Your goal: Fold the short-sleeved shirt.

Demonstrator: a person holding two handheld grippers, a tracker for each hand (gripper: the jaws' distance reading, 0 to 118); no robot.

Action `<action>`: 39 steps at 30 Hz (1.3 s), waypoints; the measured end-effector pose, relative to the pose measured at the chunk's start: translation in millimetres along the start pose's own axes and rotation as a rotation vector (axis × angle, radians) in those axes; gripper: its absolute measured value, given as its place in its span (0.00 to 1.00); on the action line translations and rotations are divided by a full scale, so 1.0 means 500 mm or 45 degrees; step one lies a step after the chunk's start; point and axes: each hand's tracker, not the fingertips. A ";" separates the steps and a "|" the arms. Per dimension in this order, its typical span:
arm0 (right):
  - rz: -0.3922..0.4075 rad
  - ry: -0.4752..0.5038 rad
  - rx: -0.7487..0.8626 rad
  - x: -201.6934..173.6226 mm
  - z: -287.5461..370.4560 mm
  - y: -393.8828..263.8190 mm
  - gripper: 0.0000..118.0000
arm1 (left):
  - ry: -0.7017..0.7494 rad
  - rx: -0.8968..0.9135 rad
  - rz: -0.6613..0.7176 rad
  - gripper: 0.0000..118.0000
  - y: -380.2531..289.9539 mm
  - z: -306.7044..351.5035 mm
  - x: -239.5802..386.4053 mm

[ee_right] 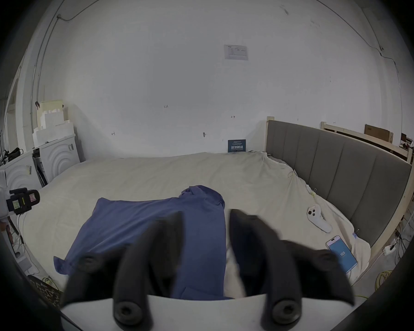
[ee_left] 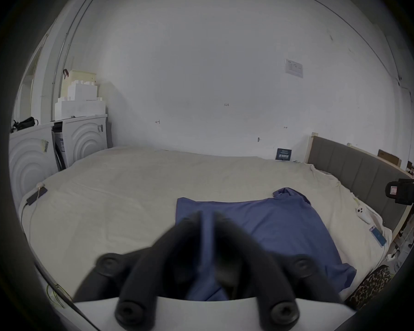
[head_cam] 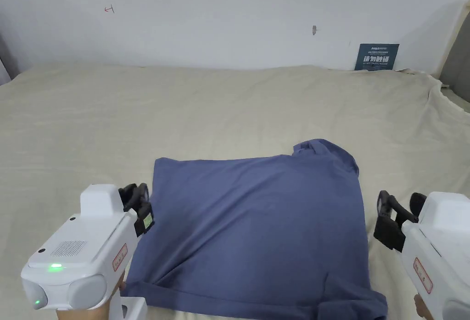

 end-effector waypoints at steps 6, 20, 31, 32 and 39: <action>0.004 0.006 0.029 -0.004 0.003 -0.004 0.00 | -0.001 0.003 -0.023 0.00 -0.005 0.008 -0.002; -0.006 0.028 -0.007 -0.002 -0.001 -0.010 0.00 | 0.071 -0.304 0.009 0.39 -0.050 -0.031 -0.059; -0.019 0.030 -0.081 0.005 -0.003 -0.037 0.00 | 0.181 -0.746 0.014 0.77 -0.196 -0.066 -0.112; -0.019 0.030 -0.089 0.005 -0.004 -0.040 0.00 | 0.190 -0.765 0.026 0.77 -0.209 -0.068 -0.114; -0.014 0.022 -0.139 0.021 -0.011 -0.063 0.00 | 0.198 -0.821 0.086 0.56 -0.259 -0.100 -0.131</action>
